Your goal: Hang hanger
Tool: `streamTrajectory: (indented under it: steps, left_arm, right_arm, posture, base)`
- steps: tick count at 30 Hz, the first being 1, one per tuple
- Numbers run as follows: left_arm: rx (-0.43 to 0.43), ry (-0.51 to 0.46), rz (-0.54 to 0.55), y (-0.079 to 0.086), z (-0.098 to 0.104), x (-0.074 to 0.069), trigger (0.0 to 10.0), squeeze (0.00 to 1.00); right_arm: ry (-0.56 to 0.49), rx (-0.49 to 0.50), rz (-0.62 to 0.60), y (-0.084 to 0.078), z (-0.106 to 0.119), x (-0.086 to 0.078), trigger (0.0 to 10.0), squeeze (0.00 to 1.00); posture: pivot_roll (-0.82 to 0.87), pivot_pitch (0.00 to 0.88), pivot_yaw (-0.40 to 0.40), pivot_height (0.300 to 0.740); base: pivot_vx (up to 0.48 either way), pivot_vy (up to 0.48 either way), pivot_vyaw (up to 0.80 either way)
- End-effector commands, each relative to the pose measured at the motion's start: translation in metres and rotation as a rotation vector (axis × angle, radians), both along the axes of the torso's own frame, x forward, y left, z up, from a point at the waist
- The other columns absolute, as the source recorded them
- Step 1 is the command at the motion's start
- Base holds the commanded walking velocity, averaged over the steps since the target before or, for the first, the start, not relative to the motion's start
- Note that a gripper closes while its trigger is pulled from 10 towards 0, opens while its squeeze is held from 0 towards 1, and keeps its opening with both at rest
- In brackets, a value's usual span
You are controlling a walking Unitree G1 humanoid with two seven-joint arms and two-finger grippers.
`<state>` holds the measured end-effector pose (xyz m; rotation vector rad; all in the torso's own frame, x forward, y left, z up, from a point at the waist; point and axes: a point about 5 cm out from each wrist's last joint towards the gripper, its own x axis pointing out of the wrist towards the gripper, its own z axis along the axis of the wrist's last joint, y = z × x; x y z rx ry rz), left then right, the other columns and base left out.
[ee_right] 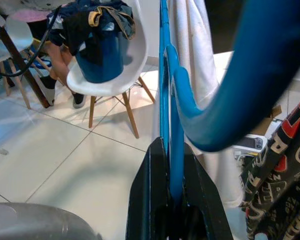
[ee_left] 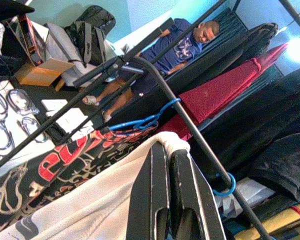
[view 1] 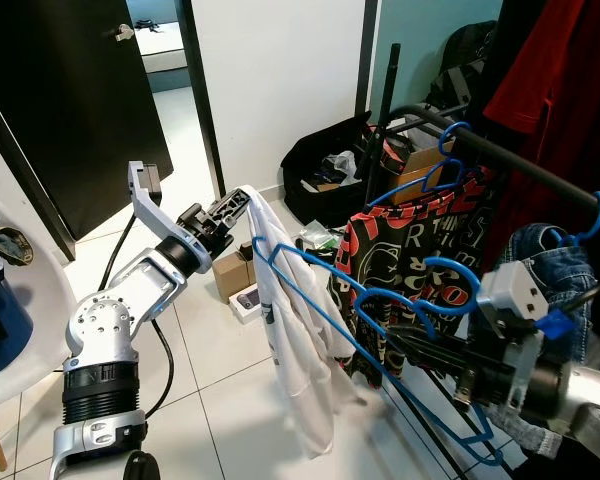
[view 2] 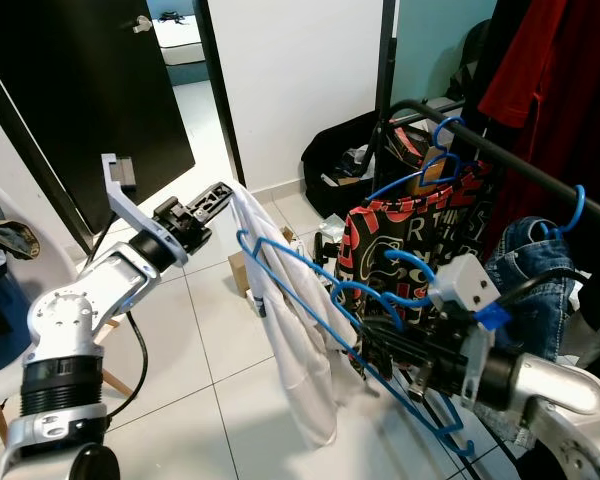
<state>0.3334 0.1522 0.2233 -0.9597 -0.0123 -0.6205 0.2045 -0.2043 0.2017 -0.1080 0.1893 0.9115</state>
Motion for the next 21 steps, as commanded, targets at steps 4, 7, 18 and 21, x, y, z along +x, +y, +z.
streamTrajectory:
  steps: [4, 7, 18, 21]
  left_arm:
    - [-0.027, -0.020, -0.032, -0.004, 0.006, -0.001, 10.0, 0.00]
    - [-0.043, -0.022, -0.059, -0.012, 0.006, -0.004, 10.0, 0.00]
    - [-0.067, -0.008, -0.097, -0.023, 0.004, -0.007, 10.0, 0.00]
    - [-0.065, -0.007, -0.098, -0.023, 0.004, -0.007, 10.0, 0.00]
  right_arm:
    - [-0.032, 0.007, 0.003, -0.002, 0.007, -0.001, 10.0, 0.00]
    - [-0.052, 0.007, -0.029, -0.002, 0.008, 0.005, 10.0, 0.00]
    - [-0.054, -0.003, -0.077, 0.003, 0.004, 0.016, 10.0, 0.00]
    - [-0.051, -0.015, -0.112, 0.002, 0.002, 0.020, 10.0, 0.00]
  posture:
    - [-0.04, 0.000, 0.085, 0.740]
    - [-0.04, 0.000, 0.087, 0.740]
    - [-0.04, 0.000, 0.086, 0.740]
    - [-0.04, 0.000, 0.088, 0.740]
  base:
    - [0.000, 0.000, 0.00]
    - [0.000, 0.000, 0.00]
    - [0.000, 0.000, 0.00]
    - [0.000, 0.000, 0.00]
